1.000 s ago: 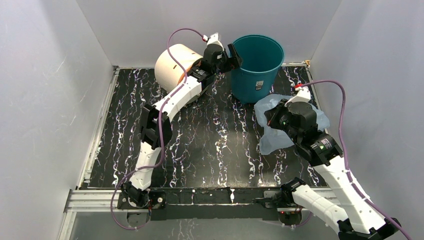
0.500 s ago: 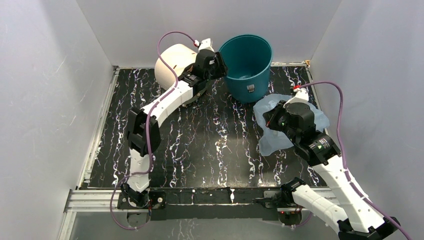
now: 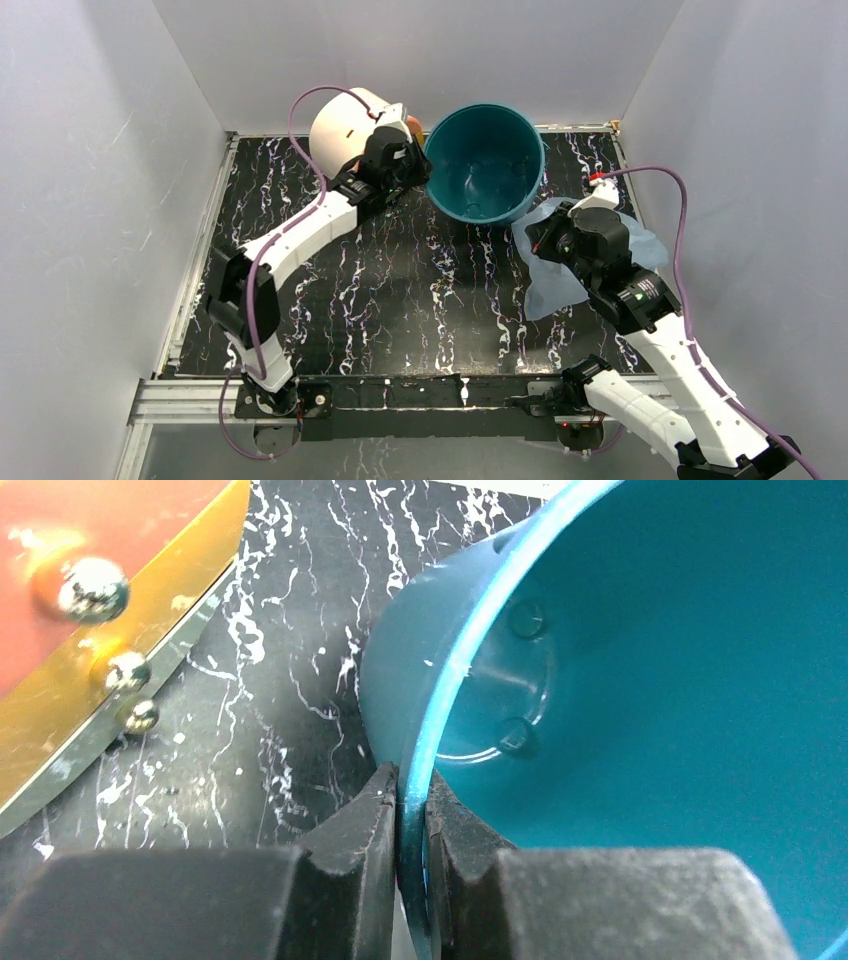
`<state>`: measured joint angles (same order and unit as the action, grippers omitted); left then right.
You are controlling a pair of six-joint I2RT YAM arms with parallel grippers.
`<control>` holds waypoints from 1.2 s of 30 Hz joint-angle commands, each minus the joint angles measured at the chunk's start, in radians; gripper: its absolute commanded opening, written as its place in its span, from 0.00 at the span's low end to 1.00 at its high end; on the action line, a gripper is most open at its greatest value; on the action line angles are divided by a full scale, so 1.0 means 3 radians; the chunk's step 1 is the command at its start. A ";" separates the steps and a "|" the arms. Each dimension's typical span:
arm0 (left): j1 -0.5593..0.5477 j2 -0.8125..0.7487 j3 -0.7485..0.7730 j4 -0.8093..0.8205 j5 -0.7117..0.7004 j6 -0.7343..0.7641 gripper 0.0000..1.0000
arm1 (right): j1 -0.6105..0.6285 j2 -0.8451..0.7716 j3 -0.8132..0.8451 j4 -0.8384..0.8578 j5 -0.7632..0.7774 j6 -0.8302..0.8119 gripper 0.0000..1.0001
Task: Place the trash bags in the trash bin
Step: Move the trash bin to the center of the board.
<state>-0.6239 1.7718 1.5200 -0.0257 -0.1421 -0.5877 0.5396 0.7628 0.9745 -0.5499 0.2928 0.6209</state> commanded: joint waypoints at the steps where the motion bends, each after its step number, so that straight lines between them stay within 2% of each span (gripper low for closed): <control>1: 0.0014 -0.0600 -0.0313 0.0109 0.0008 0.0072 0.03 | 0.0001 -0.0017 -0.0029 0.0202 0.0025 0.0039 0.03; 4: 0.0014 -0.0935 -0.0543 -0.0055 0.0022 0.0092 0.00 | 0.0001 -0.0009 -0.0046 0.0235 0.0009 0.0059 0.03; 13: 0.0014 -0.1869 -0.1198 -0.0592 0.0172 0.0197 0.01 | -0.0001 0.0072 -0.0065 0.0355 -0.0066 0.0079 0.03; 18: 0.0017 -0.2276 -0.1217 -0.1132 -0.0033 0.0299 0.06 | 0.0001 0.0182 -0.0061 0.0412 -0.0163 0.0083 0.03; 25: 0.0019 -0.2299 -0.0851 -0.1872 -0.0165 0.0338 0.13 | -0.0001 0.0324 -0.0086 0.0554 -0.0336 0.0119 0.03; 30: 0.0019 -0.2427 -0.0916 -0.2086 -0.0366 0.0243 0.24 | 0.0000 0.0394 -0.0048 0.0589 -0.0419 0.0091 0.03; 34: 0.0019 -0.2441 -0.0834 -0.2240 -0.0690 0.0219 0.26 | 0.0001 0.0416 -0.0064 0.0659 -0.0498 0.0070 0.03; 36: 0.0019 -0.2385 -0.0780 -0.2257 -0.0687 0.0229 0.27 | 0.0003 0.0424 -0.0088 0.0696 -0.0529 0.0077 0.03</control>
<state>-0.6220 1.0630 1.2266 -0.6487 -0.2592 -0.5129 0.5396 0.8906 0.9508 -0.4263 0.1661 0.6514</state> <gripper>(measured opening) 0.260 0.031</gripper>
